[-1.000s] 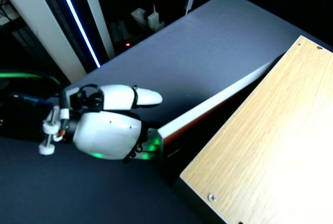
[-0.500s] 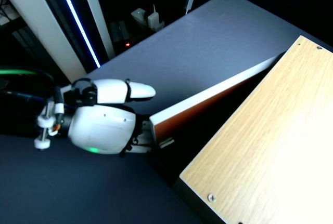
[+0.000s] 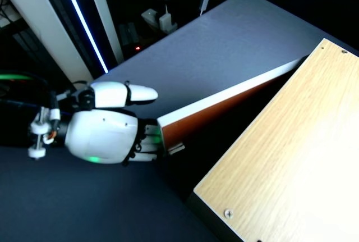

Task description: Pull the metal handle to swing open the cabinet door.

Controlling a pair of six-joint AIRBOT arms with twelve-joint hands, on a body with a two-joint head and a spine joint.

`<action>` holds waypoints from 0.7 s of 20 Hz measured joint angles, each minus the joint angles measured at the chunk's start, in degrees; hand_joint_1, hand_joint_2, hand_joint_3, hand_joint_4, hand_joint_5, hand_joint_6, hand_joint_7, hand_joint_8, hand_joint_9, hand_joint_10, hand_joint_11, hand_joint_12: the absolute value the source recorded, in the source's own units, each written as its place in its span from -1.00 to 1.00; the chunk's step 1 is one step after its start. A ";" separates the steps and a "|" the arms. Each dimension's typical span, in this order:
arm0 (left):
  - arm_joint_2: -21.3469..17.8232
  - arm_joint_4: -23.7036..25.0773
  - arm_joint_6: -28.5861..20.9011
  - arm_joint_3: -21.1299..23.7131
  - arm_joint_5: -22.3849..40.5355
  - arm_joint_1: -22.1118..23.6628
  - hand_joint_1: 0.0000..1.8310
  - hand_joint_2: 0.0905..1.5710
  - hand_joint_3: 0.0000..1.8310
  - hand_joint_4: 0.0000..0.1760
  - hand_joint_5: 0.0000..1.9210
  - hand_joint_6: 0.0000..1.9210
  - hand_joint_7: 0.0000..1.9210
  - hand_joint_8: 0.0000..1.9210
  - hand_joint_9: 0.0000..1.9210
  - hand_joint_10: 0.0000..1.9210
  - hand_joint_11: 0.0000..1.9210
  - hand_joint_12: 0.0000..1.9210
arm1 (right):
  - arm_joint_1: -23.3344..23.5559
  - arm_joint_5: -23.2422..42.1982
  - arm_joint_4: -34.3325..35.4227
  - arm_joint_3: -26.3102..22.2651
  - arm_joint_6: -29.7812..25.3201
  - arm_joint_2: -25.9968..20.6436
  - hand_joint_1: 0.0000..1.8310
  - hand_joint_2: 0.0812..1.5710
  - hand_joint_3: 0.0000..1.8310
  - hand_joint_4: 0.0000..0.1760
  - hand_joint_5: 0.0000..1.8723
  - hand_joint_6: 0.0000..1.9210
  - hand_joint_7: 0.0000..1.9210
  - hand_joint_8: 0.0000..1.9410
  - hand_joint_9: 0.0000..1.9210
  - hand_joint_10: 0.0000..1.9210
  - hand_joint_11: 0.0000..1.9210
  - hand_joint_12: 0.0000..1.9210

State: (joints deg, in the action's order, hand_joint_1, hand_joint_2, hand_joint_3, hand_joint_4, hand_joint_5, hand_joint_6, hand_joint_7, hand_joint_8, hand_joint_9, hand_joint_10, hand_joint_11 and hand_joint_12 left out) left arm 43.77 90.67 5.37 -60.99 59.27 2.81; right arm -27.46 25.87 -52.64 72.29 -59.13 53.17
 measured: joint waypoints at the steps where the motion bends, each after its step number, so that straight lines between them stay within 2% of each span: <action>1: 0.00 0.00 0.00 0.00 0.02 0.00 -1.00 1.00 -0.82 -1.00 -0.68 -1.00 -0.68 -1.00 -0.70 -1.00 -1.00 -0.31 | 0.00 0.26 -0.20 0.00 0.00 -0.20 -1.00 1.00 -0.98 -1.00 -0.81 -1.00 -0.79 -1.00 -0.82 -1.00 -1.00 -0.43; 9: 0.00 0.00 0.00 0.00 -0.02 0.00 -1.00 1.00 -0.82 -1.00 -0.68 -1.00 -0.67 -1.00 -0.69 -1.00 -1.00 -0.29 | -2.14 5.51 -0.81 0.72 -0.04 -2.03 -1.00 1.00 -0.98 -1.00 -0.82 -1.00 -0.80 -1.00 -0.83 -1.00 -1.00 -0.46; 14: 0.00 -0.02 0.00 0.00 -0.02 0.00 -1.00 1.00 -0.81 -1.00 -0.66 -1.00 -0.66 -1.00 -0.68 -1.00 -1.00 -0.29 | -3.61 9.22 -1.70 1.14 -0.02 -2.56 -1.00 1.00 -0.98 -1.00 -0.80 -0.99 -0.78 -1.00 -0.81 -1.00 -1.00 -0.40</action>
State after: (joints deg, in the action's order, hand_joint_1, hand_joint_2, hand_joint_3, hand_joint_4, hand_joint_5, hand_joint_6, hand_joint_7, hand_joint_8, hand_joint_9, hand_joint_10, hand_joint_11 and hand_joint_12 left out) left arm 43.77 90.65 5.37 -60.99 59.24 2.81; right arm -31.07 35.09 -54.35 73.43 -59.16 50.61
